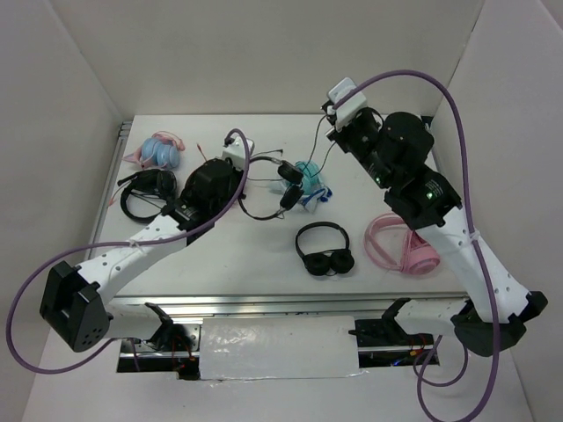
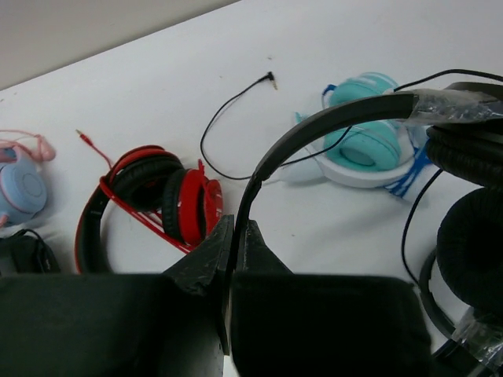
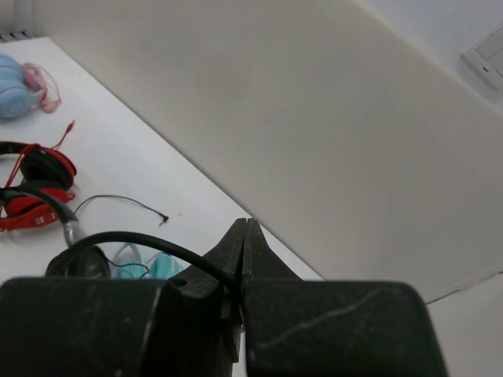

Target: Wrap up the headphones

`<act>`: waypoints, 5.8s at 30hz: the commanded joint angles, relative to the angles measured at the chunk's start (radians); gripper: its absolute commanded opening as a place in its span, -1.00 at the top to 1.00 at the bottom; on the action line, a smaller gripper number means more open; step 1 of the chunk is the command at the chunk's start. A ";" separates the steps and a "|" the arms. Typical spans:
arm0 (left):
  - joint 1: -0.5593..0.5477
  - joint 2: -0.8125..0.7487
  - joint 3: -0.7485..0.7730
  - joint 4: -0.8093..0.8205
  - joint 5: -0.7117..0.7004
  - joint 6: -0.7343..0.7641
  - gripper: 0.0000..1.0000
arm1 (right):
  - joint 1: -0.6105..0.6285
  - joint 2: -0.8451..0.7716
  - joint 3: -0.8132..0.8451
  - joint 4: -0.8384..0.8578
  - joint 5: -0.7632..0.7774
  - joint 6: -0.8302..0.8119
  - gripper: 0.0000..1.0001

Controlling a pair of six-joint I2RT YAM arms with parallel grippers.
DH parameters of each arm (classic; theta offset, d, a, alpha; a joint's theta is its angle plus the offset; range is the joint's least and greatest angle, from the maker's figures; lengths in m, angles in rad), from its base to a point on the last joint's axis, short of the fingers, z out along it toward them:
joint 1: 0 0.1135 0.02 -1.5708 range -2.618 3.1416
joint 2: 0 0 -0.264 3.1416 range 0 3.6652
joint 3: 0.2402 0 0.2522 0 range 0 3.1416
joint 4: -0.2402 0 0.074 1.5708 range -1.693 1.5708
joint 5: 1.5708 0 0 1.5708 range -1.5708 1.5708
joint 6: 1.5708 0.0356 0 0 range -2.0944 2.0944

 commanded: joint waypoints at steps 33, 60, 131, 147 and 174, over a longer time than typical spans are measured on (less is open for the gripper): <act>-0.457 -0.408 -0.124 0.006 0.157 0.065 1.00 | -0.544 0.455 0.195 -0.030 -0.686 0.241 1.00; -0.244 -0.156 0.472 -0.002 -0.778 -0.128 1.00 | -0.099 -0.059 -0.916 0.593 -0.440 0.705 1.00; -0.303 -0.292 0.413 -0.241 0.001 -0.113 1.00 | -0.165 0.376 -0.505 0.876 -1.162 0.408 -0.08; -0.297 -0.143 0.882 -0.347 -0.165 -0.032 1.00 | -0.076 0.693 -0.524 1.236 -1.119 0.703 0.96; 0.574 0.080 0.721 -0.376 0.085 -0.370 1.00 | 0.142 -0.442 -1.038 0.345 0.017 0.599 1.00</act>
